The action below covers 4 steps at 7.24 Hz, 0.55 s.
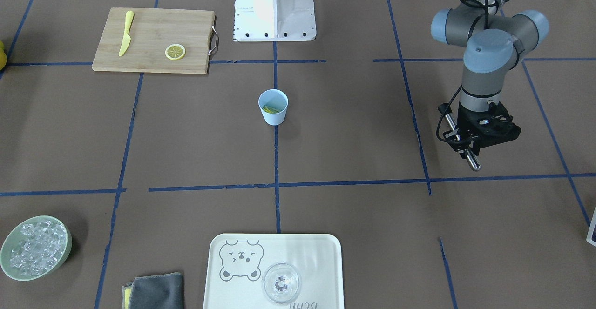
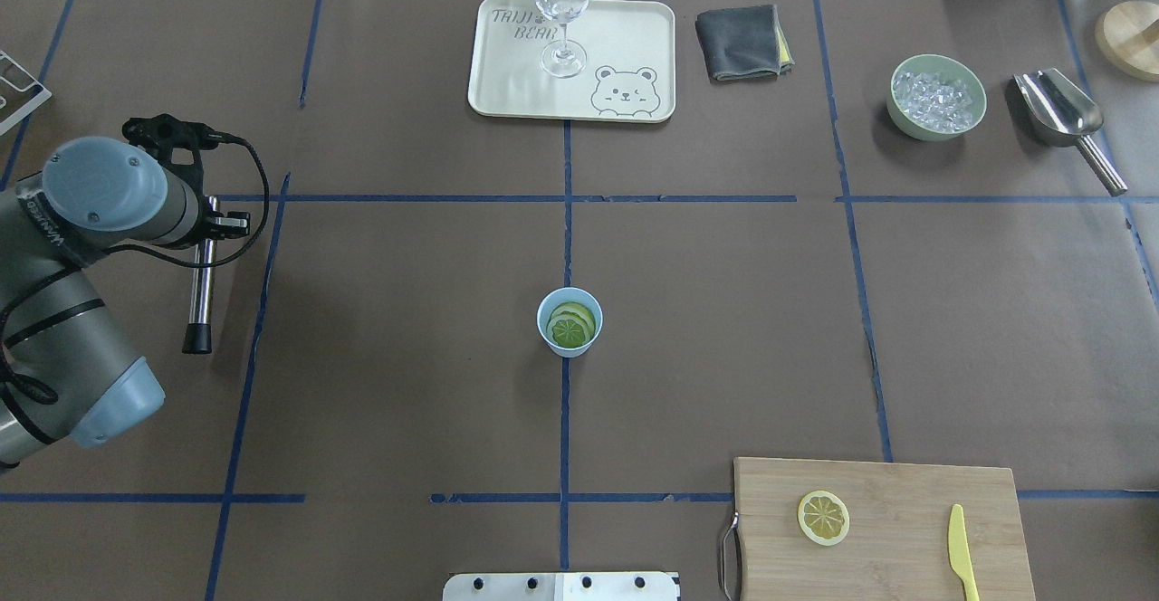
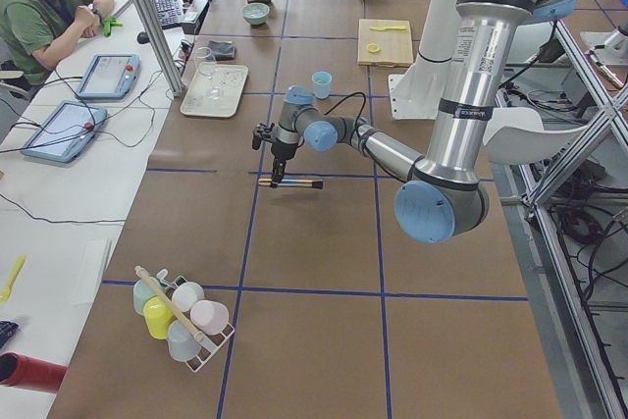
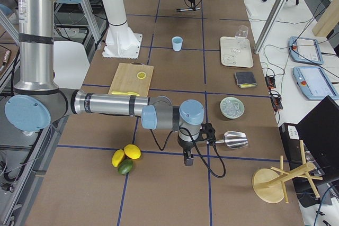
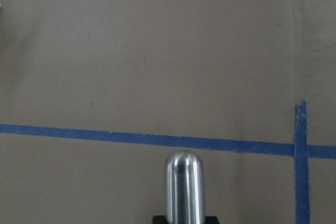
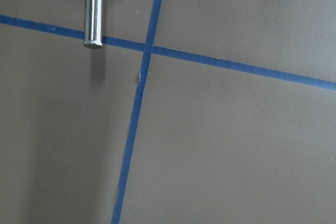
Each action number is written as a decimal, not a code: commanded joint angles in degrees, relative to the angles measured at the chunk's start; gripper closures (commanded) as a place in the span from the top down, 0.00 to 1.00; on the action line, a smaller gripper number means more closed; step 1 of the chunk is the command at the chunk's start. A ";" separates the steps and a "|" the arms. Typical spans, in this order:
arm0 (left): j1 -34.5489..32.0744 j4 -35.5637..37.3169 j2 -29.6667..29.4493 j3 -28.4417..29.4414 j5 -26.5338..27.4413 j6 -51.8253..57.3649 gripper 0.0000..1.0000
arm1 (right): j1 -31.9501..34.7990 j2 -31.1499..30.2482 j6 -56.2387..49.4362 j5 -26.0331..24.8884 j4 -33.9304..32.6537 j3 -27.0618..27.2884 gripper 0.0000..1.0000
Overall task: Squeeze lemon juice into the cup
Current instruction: 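Lower the muddler onto the table and open the left gripper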
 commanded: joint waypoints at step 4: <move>1.01 -4.24 1.82 0.63 -0.34 2.30 0.06 | 0.00 0.00 0.01 -0.07 0.00 0.00 1.00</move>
